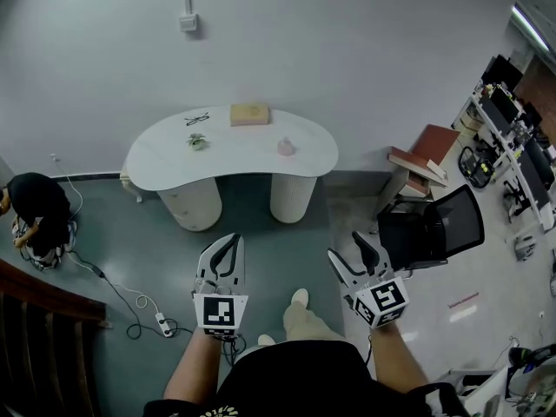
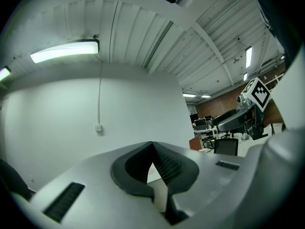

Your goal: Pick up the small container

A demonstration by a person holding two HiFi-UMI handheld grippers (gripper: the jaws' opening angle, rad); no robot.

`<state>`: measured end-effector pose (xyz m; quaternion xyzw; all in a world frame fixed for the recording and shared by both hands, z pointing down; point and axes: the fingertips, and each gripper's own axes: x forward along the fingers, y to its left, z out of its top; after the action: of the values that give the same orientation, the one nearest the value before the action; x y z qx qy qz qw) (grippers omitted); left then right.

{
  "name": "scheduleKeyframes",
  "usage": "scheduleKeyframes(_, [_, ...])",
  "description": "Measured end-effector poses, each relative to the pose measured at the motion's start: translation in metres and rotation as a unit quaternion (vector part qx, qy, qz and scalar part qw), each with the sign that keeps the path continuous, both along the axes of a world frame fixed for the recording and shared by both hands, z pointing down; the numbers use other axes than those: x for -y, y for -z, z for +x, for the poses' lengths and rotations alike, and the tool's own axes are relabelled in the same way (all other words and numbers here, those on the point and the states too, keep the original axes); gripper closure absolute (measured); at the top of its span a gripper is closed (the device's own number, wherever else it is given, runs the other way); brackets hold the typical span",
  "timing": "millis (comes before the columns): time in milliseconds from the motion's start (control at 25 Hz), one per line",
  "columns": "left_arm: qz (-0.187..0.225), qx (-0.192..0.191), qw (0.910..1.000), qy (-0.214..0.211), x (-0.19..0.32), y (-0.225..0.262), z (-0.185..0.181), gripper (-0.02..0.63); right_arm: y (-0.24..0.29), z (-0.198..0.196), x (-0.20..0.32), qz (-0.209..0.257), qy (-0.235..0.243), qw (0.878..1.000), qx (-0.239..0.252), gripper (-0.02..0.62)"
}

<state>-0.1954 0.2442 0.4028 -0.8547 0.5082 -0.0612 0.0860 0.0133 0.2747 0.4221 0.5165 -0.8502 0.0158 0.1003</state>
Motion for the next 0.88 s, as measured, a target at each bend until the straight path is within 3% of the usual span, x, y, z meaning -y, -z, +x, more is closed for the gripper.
scheduleKeyframes(320, [-0.005,-0.011,0.9998,0.015,0.035,-0.006,0.010,0.601,0.000,0.017,0.043,0.002,0.006,1.000,0.004,0.331])
scheduleKeyframes(880, [-0.026,-0.001,0.9995,0.019,0.180,-0.009,0.066,0.601,-0.008,0.055,0.197,-0.003,0.040,0.999,0.010,0.331])
